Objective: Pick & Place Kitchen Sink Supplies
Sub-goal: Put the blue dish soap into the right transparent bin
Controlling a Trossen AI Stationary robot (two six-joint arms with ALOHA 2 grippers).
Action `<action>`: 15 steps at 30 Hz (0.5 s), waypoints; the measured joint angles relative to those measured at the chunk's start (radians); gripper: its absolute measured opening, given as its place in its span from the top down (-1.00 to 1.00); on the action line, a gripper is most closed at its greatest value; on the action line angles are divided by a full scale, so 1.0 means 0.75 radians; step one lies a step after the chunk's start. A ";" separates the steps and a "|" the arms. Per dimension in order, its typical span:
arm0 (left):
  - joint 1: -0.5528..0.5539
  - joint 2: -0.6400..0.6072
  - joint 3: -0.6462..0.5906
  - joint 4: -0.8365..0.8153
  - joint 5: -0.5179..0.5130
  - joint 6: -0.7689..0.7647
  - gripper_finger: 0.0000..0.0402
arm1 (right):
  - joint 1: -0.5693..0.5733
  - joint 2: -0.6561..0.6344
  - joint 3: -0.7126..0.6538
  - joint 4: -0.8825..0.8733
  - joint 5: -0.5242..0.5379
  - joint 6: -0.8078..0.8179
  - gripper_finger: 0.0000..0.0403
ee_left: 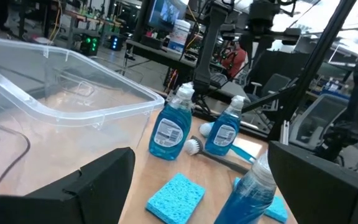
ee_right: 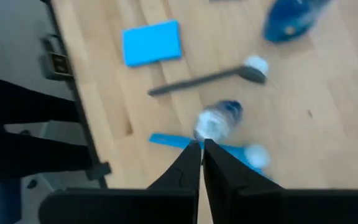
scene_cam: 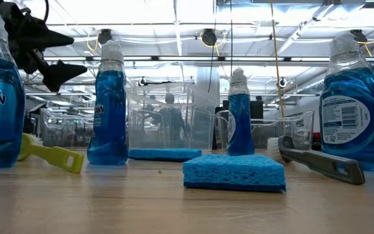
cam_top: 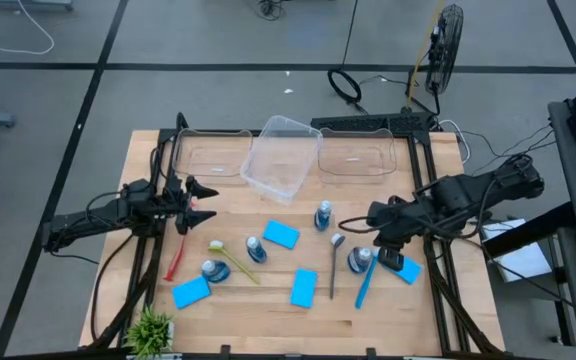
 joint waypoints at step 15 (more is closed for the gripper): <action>0.000 0.000 0.000 0.000 -0.001 0.031 -0.82 | 0.000 -0.002 -0.057 0.015 0.102 0.232 0.18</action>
